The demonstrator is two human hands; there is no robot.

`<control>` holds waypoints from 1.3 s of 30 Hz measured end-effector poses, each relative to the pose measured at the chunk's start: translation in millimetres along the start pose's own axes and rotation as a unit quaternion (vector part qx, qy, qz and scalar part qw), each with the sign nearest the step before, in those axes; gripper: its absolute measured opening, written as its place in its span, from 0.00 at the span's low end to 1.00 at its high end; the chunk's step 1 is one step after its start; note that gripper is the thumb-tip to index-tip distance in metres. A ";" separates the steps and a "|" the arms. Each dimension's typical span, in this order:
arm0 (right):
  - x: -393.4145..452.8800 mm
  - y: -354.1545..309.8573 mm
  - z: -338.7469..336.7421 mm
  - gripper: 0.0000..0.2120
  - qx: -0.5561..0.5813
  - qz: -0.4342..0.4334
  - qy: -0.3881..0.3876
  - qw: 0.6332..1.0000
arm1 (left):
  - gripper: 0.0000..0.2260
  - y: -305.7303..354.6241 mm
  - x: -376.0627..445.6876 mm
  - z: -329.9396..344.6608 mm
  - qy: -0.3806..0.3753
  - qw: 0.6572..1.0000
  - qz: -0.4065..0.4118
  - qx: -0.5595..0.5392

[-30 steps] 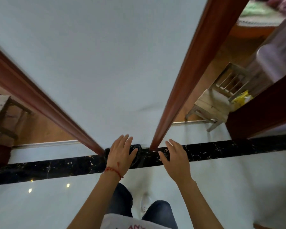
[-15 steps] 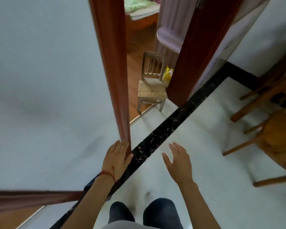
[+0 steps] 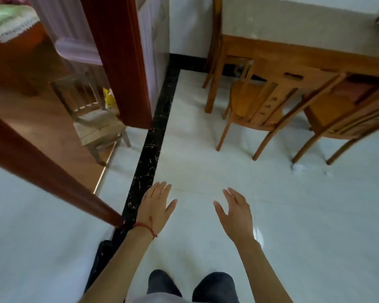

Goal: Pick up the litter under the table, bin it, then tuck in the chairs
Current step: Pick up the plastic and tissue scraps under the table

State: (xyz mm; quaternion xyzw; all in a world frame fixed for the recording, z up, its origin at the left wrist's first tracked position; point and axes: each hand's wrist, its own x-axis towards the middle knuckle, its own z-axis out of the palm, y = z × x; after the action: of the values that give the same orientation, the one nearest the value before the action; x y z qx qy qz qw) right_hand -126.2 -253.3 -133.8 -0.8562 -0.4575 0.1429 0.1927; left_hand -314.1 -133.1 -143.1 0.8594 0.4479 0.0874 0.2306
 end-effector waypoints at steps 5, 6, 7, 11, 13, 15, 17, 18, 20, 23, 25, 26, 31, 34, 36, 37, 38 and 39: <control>-34.5 57.9 -34.8 0.23 0.026 0.090 0.053 0.994 | 0.24 60.7 15.7 29.7 -0.047 0.995 0.087 0.023; -41.6 70.1 -41.6 0.23 0.025 0.104 0.060 0.992 | 0.24 74.0 16.8 35.9 -0.054 0.993 0.101 0.025; -48.7 83.2 -48.2 0.23 0.026 0.118 0.067 0.990 | 0.23 88.2 17.6 42.3 -0.060 0.991 0.115 0.023; -81.3 139.0 -74.8 0.23 0.049 0.174 0.103 0.978 | 0.23 153.3 15.3 72.2 -0.083 0.982 0.169 0.018; -90.9 155.9 -82.7 0.23 0.056 0.184 0.111 0.975 | 0.23 175.2 12.9 82.9 -0.090 0.979 0.180 0.016; -104.8 182.5 -97.0 0.23 0.064 0.207 0.126 0.968 | 0.23 207.6 8.5 101.9 -0.103 0.973 0.205 0.017; -117.9 209.6 -108.7 0.23 0.068 0.229 0.138 0.961 | 0.23 239.0 2.8 120.1 -0.119 0.966 0.227 0.019; -125.9 225.1 -114.4 0.23 0.066 0.241 0.143 0.958 | 0.23 256.3 -0.1 130.4 -0.128 0.963 0.238 0.019; -141.6 254.2 -124.0 0.23 0.062 0.262 0.153 0.951 | 0.23 287.7 -4.8 150.2 -0.143 0.955 0.259 0.018; -166.9 293.2 -136.3 0.23 0.066 0.304 0.171 0.935 | 0.23 330.6 -10.7 178.8 -0.163 0.942 0.292 0.024; -184.5 316.4 -143.5 0.23 0.066 0.331 0.183 0.923 | 0.23 358.7 -15.3 196.5 -0.176 0.932 0.315 0.024; -193.5 327.1 -146.9 0.23 0.063 0.344 0.187 0.918 | 0.23 372.6 -18.4 204.9 -0.184 0.926 0.328 0.024; -236.6 363.7 -160.7 0.23 0.067 0.407 0.221 0.884 | 0.23 433.7 -35.2 238.5 -0.217 0.891 0.397 0.031; -258.1 378.6 -165.4 0.24 0.070 0.447 0.232 0.861 | 0.23 464.9 -42.0 254.8 -0.238 0.869 0.434 0.037; -269.9 387.5 -168.3 0.24 0.074 0.469 0.239 0.847 | 0.23 484.6 -45.5 266.0 -0.250 0.853 0.457 0.036; -275.1 391.3 -169.9 0.24 0.077 0.481 0.244 0.839 | 0.23 493.6 -46.9 271.8 -0.257 0.846 0.466 0.035; -279.4 395.3 -171.6 0.24 0.082 0.493 0.252 0.829 | 0.23 502.6 -47.7 278.0 -0.262 0.839 0.476 0.036; -283.3 400.1 -173.3 0.24 0.088 0.504 0.262 0.818 | 0.23 511.7 -48.1 284.5 -0.268 0.832 0.485 0.037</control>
State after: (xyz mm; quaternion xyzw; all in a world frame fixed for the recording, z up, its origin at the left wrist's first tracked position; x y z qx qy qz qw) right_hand 85.1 -728.3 -145.4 -0.9517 0.1204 0.0298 0.2807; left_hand 132.7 -514.5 -147.5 0.9639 -0.1024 -0.0623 0.2377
